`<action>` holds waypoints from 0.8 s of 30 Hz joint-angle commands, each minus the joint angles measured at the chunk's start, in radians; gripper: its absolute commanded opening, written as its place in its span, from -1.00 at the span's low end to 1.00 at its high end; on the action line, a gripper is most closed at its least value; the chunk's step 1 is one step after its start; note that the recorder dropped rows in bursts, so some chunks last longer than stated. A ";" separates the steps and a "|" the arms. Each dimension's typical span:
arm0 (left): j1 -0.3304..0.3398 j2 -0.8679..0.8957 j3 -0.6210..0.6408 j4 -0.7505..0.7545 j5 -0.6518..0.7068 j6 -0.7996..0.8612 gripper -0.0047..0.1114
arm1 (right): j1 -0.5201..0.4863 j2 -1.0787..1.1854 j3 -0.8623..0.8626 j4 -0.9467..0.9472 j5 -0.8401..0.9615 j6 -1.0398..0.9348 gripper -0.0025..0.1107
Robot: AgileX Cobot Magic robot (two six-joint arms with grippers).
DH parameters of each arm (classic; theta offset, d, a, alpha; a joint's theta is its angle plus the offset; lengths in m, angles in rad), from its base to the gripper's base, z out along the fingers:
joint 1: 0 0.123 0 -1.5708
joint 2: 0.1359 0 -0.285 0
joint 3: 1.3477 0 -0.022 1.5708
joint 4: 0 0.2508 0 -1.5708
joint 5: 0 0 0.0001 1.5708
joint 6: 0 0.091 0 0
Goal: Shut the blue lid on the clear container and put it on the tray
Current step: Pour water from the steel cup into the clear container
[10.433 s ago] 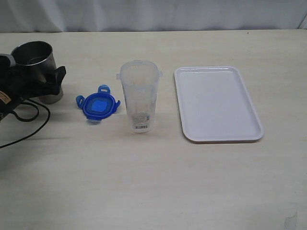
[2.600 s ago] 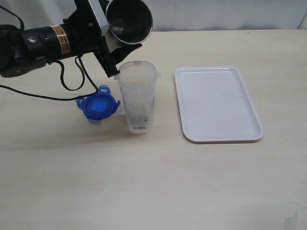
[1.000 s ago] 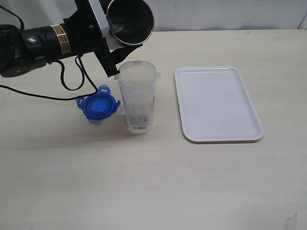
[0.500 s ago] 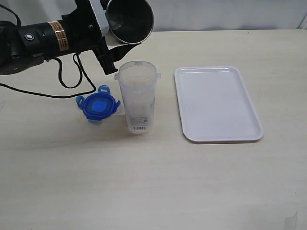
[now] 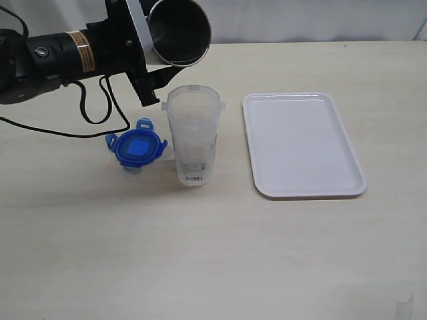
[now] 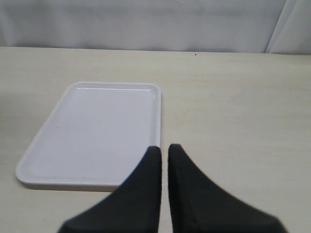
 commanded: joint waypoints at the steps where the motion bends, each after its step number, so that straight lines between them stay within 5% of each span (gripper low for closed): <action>1: -0.001 -0.024 -0.010 -0.030 -0.057 0.026 -0.92 | -0.004 -0.004 0.002 0.001 -0.002 0.000 -0.87; 24: -0.001 -0.024 -0.010 -0.030 -0.035 0.153 -0.92 | -0.004 -0.004 0.002 0.001 -0.002 0.000 -0.87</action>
